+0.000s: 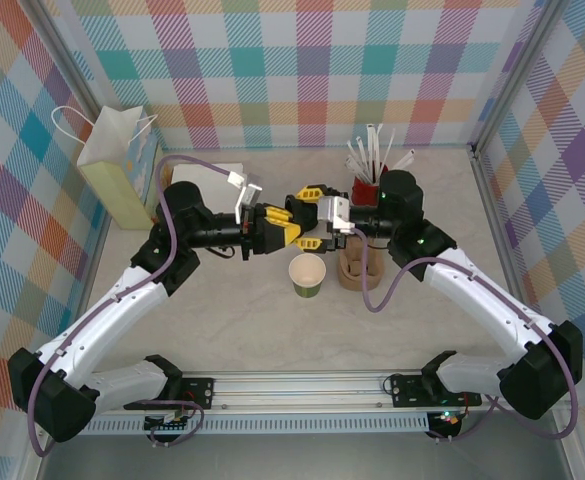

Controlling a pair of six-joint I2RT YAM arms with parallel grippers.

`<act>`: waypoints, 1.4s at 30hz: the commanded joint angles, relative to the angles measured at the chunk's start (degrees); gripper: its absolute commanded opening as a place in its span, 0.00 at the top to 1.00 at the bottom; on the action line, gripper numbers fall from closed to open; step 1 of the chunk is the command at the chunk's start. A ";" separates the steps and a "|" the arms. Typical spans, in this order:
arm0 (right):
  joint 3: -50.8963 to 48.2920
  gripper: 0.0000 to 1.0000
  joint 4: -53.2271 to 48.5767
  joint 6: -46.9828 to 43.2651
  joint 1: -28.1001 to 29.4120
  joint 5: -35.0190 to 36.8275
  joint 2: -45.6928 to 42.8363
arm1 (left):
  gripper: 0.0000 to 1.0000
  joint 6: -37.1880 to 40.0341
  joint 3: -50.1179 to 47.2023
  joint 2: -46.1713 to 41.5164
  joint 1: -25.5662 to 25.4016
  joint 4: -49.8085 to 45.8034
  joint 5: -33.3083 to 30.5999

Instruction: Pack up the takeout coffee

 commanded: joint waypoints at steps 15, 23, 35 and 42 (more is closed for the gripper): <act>-1.28 0.28 -21.01 -0.54 0.79 15.39 -2.11 | 0.29 3.41 0.13 2.02 -0.33 -13.99 -21.53; -0.76 0.28 -26.18 0.17 2.10 21.08 0.09 | 0.28 0.41 -0.14 6.08 -1.35 -10.80 -20.42; 0.47 0.28 -25.77 2.62 2.63 23.46 2.89 | 0.36 -1.31 0.24 11.25 -3.98 -9.62 -20.10; 0.41 0.28 -24.33 4.26 2.64 24.44 2.98 | 0.59 -1.50 0.65 13.01 -4.72 -10.87 -19.92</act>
